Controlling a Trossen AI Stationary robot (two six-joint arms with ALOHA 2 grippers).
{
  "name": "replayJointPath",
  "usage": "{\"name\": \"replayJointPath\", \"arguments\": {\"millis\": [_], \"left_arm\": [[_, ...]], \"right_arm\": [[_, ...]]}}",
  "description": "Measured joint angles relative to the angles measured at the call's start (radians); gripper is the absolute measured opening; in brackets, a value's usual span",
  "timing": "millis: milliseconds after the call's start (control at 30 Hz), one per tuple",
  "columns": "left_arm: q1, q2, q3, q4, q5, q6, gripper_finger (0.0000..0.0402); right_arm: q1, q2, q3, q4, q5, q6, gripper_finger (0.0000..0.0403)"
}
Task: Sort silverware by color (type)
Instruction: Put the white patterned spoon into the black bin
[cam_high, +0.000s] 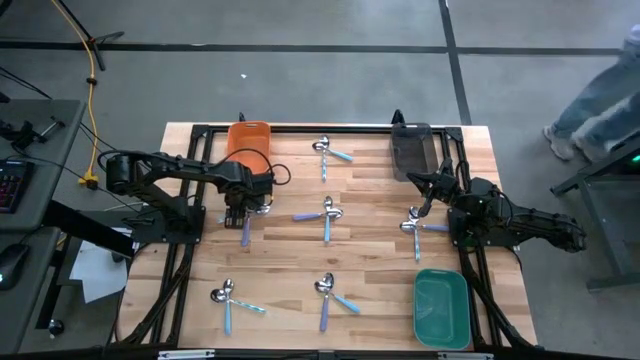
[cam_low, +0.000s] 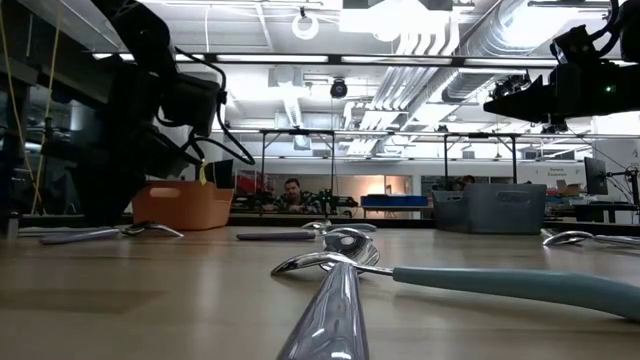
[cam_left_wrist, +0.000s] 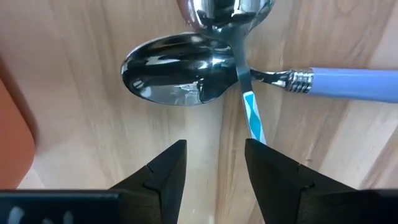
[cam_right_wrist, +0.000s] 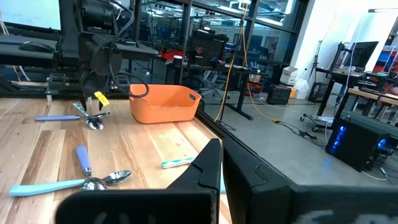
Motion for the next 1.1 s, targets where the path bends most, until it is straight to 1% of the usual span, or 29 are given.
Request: {"name": "replayJointPath", "arguments": {"millis": [133, 400, 567, 967, 1100], "left_arm": [[0.002, 0.000, 0.033, 0.002, 0.042, -0.010, 0.0158], [0.041, 0.000, 0.047, -0.032, 0.045, -0.051, 0.0158], [0.046, 0.000, 0.046, -0.042, 0.102, -0.078, 0.0158], [0.044, 0.000, 0.046, -0.033, 0.098, -0.101, 0.0158], [0.044, 0.027, 0.046, -0.032, 0.095, -0.122, 0.0158]], "right_arm": [[0.000, 0.000, 0.000, 0.000, 0.000, 0.000, 0.0000], [0.000, 0.000, 0.000, 0.000, 0.000, 0.000, 0.0000], [0.000, 0.000, 0.000, 0.000, 0.000, 0.000, 0.0000], [0.000, 0.000, 0.000, 0.000, 0.000, 0.000, 0.0000], [0.000, 0.000, 0.000, 0.000, 0.000, 0.000, 0.0000]]}}
